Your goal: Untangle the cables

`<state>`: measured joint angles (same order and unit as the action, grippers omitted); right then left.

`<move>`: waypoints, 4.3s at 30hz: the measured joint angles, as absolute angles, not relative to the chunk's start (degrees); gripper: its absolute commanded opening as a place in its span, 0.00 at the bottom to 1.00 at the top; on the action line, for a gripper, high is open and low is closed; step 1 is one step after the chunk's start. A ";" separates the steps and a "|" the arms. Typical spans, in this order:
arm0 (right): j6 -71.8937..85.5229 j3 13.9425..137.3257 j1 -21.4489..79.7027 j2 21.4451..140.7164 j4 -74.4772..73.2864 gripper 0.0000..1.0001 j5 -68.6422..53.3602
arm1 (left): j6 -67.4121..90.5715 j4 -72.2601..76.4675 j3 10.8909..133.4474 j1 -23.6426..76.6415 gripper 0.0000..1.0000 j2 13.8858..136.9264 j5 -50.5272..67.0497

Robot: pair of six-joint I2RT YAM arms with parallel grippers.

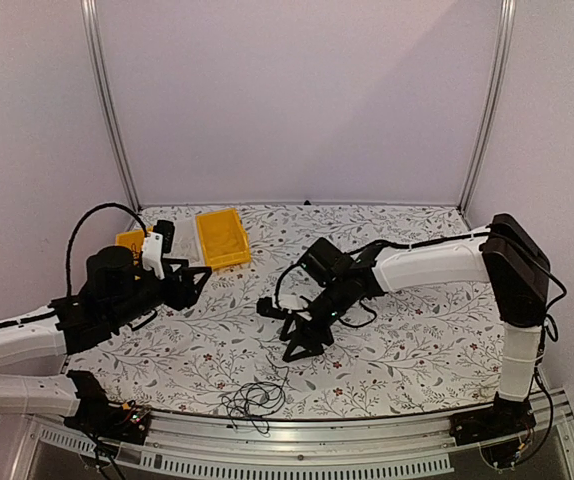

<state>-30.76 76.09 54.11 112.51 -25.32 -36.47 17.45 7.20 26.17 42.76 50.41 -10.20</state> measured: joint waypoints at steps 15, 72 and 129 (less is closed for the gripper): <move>-31.97 83.33 58.13 122.52 -23.38 0.56 -35.24 | 20.64 6.57 28.45 44.69 0.60 56.07 -13.93; -34.59 136.99 38.28 95.31 -36.60 0.00 -27.05 | 19.62 26.94 43.55 63.61 0.09 104.20 -13.89; -32.34 97.10 38.46 86.13 -34.28 0.00 -36.56 | 10.26 32.21 54.11 67.35 0.56 95.29 -13.37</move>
<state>-32.34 97.10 38.46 86.13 -34.28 -36.56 10.26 32.21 54.11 67.35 95.29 -13.37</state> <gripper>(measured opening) 0.011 0.589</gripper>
